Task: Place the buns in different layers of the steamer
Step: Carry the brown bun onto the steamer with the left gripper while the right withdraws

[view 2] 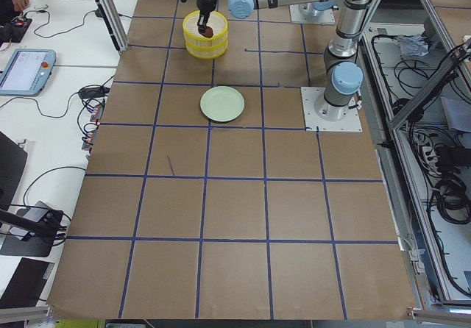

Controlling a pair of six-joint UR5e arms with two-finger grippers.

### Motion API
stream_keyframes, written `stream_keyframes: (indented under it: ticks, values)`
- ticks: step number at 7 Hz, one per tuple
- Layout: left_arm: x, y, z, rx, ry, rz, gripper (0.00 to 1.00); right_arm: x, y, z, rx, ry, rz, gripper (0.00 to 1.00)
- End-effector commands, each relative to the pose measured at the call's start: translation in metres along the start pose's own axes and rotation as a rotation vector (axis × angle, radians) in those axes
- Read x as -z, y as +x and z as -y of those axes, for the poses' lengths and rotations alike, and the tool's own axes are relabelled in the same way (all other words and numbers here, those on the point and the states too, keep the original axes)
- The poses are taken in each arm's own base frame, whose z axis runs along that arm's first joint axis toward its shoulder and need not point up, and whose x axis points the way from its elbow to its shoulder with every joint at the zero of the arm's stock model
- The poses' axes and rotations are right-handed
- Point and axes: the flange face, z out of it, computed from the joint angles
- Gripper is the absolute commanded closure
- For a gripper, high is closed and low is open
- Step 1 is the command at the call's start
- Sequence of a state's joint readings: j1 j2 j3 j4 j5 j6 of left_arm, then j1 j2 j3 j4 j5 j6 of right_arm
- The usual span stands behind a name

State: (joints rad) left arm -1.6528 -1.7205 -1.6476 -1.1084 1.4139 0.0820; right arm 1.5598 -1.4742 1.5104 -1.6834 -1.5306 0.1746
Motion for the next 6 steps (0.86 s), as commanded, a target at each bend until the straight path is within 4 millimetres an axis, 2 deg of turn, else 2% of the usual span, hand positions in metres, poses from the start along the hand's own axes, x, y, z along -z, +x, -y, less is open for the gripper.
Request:
stream_keyframes:
  ticks: [1, 2, 3, 4, 5, 6]
  values:
    - [-0.055, 0.078, 0.015, 0.093, 0.102, -0.070, 0.92, 0.083, 0.012, -0.042, 0.113, -0.078, -0.022, 0.16]
    - [-0.084, 0.114, 0.016, 0.189, 0.148, -0.109, 0.92, 0.088, 0.011, -0.047, 0.213, -0.069, -0.025, 0.00]
    - [-0.105, 0.135, 0.014, 0.225, 0.162, -0.129, 0.92, 0.071, 0.011, -0.050, 0.216, -0.113, -0.026, 0.00]
    - [-0.109, 0.142, 0.011, 0.228, 0.156, -0.126, 0.48, 0.060, 0.009, -0.047, 0.215, -0.093, -0.006, 0.00]
    - [-0.109, 0.143, 0.011, 0.230, 0.157, -0.128, 0.00, 0.053, 0.007, -0.035, 0.214, -0.018, -0.003, 0.00]
    - [-0.110, 0.143, 0.010, 0.237, 0.153, -0.129, 0.00, 0.049, 0.009, -0.039, 0.212, -0.021, -0.007, 0.00]
